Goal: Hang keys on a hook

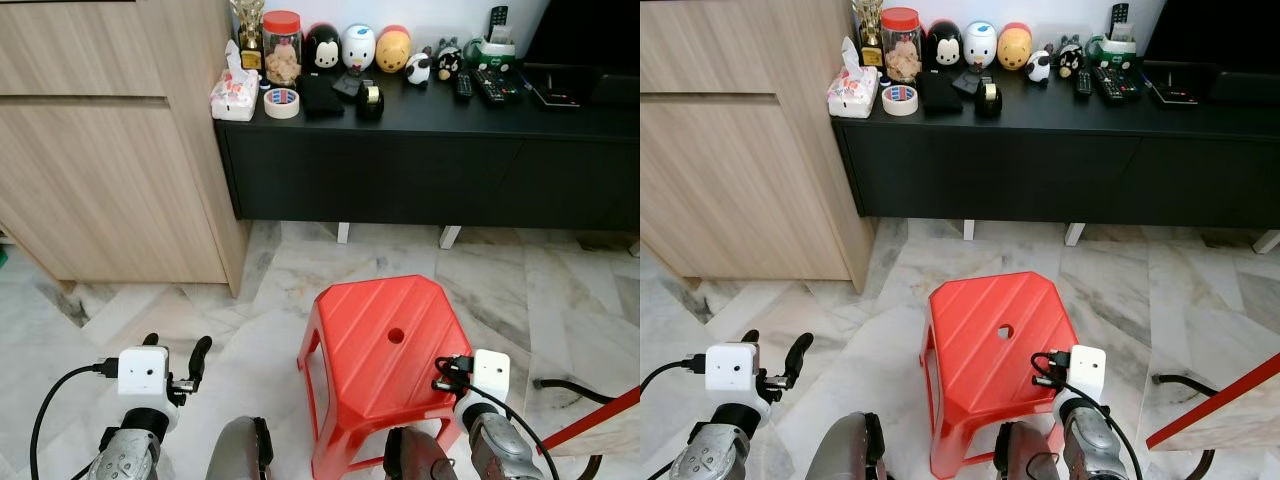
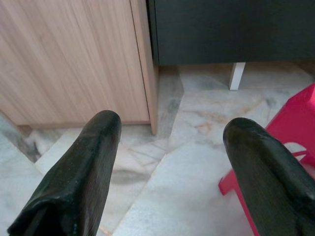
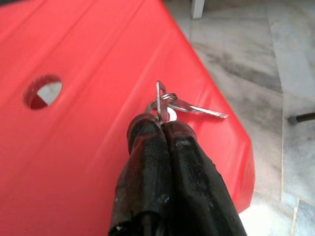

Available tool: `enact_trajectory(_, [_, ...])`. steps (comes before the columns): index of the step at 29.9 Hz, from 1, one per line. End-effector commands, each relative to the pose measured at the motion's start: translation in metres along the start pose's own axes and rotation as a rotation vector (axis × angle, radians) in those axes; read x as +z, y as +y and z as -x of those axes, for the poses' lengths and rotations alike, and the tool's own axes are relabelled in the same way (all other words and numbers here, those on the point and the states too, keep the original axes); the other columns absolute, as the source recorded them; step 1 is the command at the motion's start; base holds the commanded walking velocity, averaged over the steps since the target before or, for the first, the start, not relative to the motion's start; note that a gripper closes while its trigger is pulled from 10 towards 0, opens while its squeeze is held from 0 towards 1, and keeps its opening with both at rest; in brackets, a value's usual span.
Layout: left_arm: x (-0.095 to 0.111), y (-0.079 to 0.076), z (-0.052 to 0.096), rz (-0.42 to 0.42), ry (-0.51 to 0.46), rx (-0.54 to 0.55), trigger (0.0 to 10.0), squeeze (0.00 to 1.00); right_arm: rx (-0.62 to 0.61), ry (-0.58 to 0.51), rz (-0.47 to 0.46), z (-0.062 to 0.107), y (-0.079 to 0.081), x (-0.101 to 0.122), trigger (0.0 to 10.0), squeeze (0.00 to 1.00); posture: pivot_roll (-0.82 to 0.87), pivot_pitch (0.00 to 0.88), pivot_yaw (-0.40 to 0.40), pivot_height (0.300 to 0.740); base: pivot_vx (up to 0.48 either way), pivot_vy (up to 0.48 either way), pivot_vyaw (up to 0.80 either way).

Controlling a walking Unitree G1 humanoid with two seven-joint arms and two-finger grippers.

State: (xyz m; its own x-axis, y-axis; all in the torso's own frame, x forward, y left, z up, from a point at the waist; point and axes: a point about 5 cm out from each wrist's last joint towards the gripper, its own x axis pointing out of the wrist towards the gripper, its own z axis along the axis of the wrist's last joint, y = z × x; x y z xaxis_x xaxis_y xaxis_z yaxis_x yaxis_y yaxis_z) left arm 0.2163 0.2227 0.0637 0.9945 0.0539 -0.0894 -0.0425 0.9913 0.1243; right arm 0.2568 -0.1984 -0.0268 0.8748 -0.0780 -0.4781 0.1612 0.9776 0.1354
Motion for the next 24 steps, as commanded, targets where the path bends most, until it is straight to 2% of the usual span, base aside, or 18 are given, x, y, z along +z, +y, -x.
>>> enact_trajectory(1, [-0.004,-0.004,0.001,0.001,0.012,-0.006,10.0,0.0,-0.019,-0.021,-0.028,0.004,-0.004,-0.004,0.0,0.0,0.08,0.081,-0.048,0.608,0.0,0.0,0.0])
enact_trajectory(9, [-0.012,-0.002,0.003,0.001,0.034,0.005,10.0,0.0,-0.018,-0.082,0.0,0.005,-0.004,0.001,0.0,0.0,0.07,0.076,-0.051,0.608,0.0,0.0,0.0])
enact_trajectory(10, [-0.015,-0.001,0.003,0.0,0.045,0.01,10.0,0.0,-0.02,-0.087,0.014,0.005,-0.004,0.001,1.9,0.0,0.07,0.075,-0.054,0.608,0.0,0.0,0.0])
enact_trajectory(12, [-0.02,0.0,0.002,0.005,0.061,0.023,10.0,0.0,-0.016,-0.095,0.015,0.005,-0.004,0.002,10.0,0.0,0.08,0.066,-0.058,0.608,0.0,0.0,0.0])
enact_trajectory(19, [-0.044,0.008,0.008,0.034,0.143,0.072,10.0,0.0,-0.01,-0.111,0.018,0.006,-0.004,0.002,10.0,0.0,0.07,0.049,-0.063,0.608,0.0,0.0,0.0])
enact_trajectory(23, [-0.064,0.012,0.018,0.049,0.218,0.103,10.0,0.0,-0.009,-0.128,0.028,0.007,-0.005,0.002,10.0,0.0,0.07,0.03,-0.067,0.608,0.0,0.0,0.0])
enact_trajectory(24, [-0.069,0.013,0.021,0.05,0.233,0.107,10.0,0.0,-0.004,-0.161,0.026,0.007,-0.005,0.007,10.0,0.0,0.06,0.021,-0.068,0.608,0.0,0.0,0.0])
